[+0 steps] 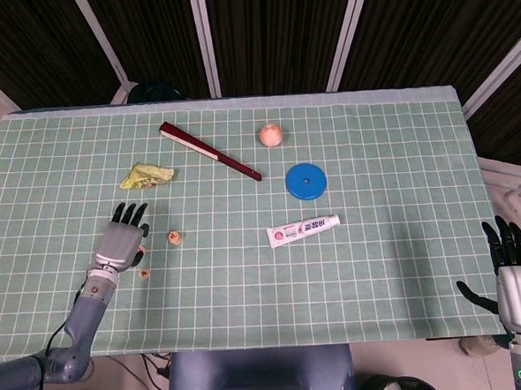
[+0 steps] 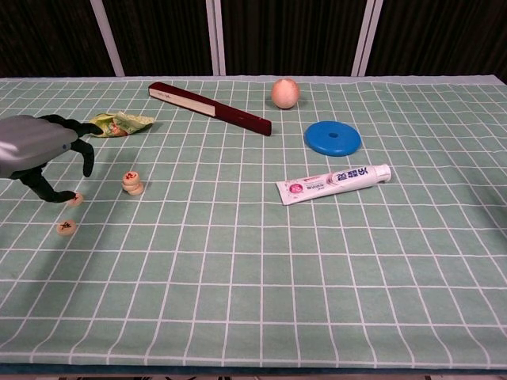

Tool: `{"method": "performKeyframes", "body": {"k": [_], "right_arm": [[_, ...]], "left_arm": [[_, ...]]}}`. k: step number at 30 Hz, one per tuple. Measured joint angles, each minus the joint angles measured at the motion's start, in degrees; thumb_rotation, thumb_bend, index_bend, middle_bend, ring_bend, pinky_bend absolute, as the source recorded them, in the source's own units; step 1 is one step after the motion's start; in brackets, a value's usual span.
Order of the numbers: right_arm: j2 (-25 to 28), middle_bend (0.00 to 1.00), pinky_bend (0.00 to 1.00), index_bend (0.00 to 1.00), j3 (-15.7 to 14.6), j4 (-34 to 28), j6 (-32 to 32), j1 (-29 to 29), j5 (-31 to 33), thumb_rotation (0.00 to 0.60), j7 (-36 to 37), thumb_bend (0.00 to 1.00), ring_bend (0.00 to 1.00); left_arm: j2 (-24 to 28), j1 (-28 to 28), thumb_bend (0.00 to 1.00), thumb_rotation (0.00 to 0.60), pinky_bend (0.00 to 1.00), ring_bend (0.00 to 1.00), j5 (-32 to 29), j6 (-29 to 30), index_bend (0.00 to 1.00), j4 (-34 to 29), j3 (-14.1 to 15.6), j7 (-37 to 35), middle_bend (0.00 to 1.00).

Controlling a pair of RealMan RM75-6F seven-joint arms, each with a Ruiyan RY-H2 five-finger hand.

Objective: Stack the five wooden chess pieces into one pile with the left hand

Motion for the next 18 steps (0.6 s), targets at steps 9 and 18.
{"method": "performKeyframes", "body": {"k": [9,18], "right_arm": [[0.1,0.01,0.00,0.05,0.1,0.0,0.0,0.0,0.1,0.600,0.2,0.23,0.00],[0.1,0.01,0.00,0.05,0.2,0.0,0.0,0.0,0.2,0.600,0.2,0.23,0.00]], "left_arm": [[-1.9,1.2,0.28,0.600,0.00,0.00,1.5,-1.1,0.45,2.7,0.6,0.6,0.00],[-2.9,1.6,0.28,0.600,0.00,0.00,2.1,-1.4,0.47,3.8,0.0,1.8,0.00]]}}
